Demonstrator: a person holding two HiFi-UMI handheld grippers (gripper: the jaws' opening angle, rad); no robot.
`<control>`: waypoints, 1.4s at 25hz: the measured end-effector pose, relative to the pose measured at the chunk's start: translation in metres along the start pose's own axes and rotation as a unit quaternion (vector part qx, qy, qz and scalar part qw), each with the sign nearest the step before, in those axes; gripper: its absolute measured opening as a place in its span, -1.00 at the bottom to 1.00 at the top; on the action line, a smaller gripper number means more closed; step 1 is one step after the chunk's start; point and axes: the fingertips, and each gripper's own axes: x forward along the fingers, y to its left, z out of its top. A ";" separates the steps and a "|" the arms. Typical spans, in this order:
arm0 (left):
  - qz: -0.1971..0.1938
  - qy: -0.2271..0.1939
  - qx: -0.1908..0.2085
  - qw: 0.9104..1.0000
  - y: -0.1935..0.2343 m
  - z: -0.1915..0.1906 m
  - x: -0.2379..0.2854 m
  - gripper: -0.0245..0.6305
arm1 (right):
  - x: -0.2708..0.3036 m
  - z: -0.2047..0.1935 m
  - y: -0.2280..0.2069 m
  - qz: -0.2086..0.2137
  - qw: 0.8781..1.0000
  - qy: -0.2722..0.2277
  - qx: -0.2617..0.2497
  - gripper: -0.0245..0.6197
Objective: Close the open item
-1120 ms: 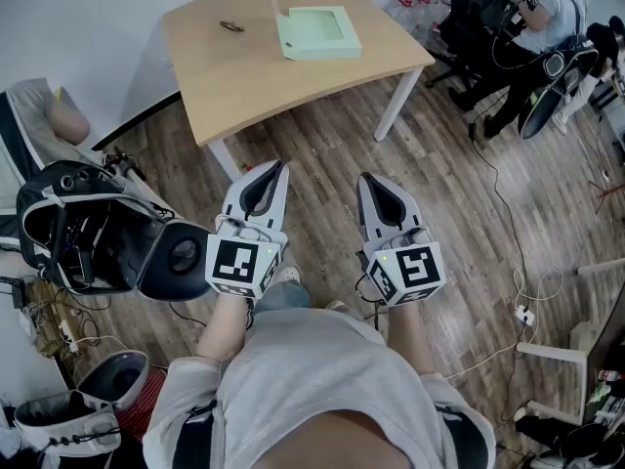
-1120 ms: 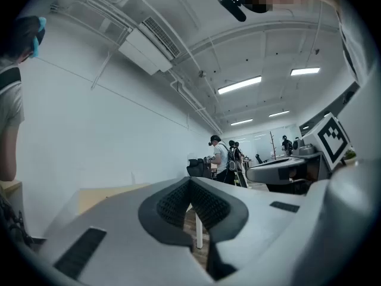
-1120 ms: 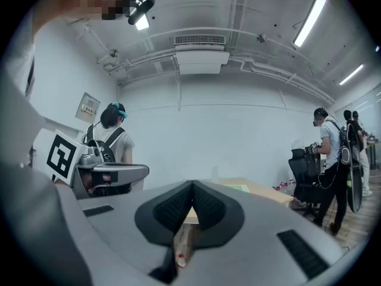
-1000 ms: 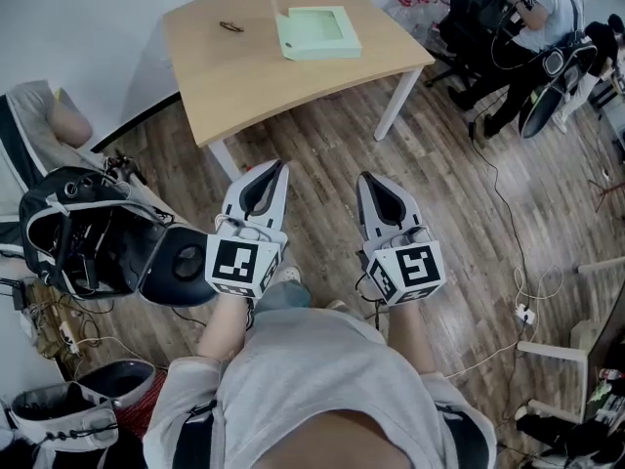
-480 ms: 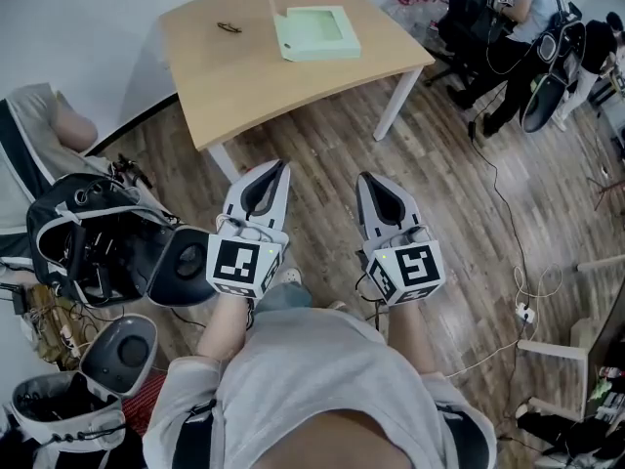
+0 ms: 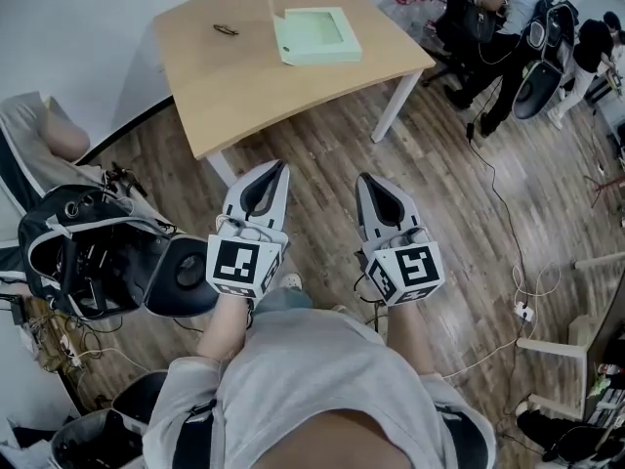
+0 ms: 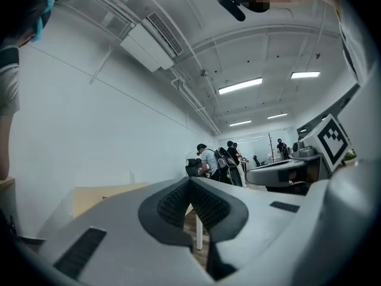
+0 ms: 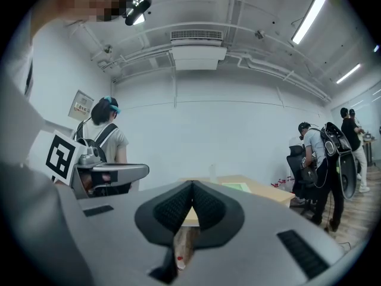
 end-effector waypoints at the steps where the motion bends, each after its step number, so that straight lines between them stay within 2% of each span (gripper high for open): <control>1: -0.002 -0.001 0.000 1.000 0.004 -0.002 0.003 -0.89 | 0.005 -0.002 -0.001 -0.002 1.000 -0.001 0.002 -0.90; 9: -0.029 -0.012 0.014 0.999 0.038 -0.006 0.025 -0.88 | 0.044 -0.003 0.000 -0.028 0.999 -0.012 0.011 -0.90; 17: -0.037 -0.008 -0.006 0.999 0.057 -0.012 0.062 -0.88 | 0.073 -0.003 -0.016 -0.037 0.999 -0.005 0.009 -0.90; 24: -0.016 -0.011 -0.009 1.000 0.069 -0.022 0.114 -0.88 | 0.113 -0.010 -0.060 -0.020 1.000 -0.005 0.006 -0.90; 35: 0.034 -0.011 -0.010 0.999 0.092 -0.014 0.217 -0.88 | 0.189 0.012 -0.153 0.019 1.000 -0.008 0.000 -0.90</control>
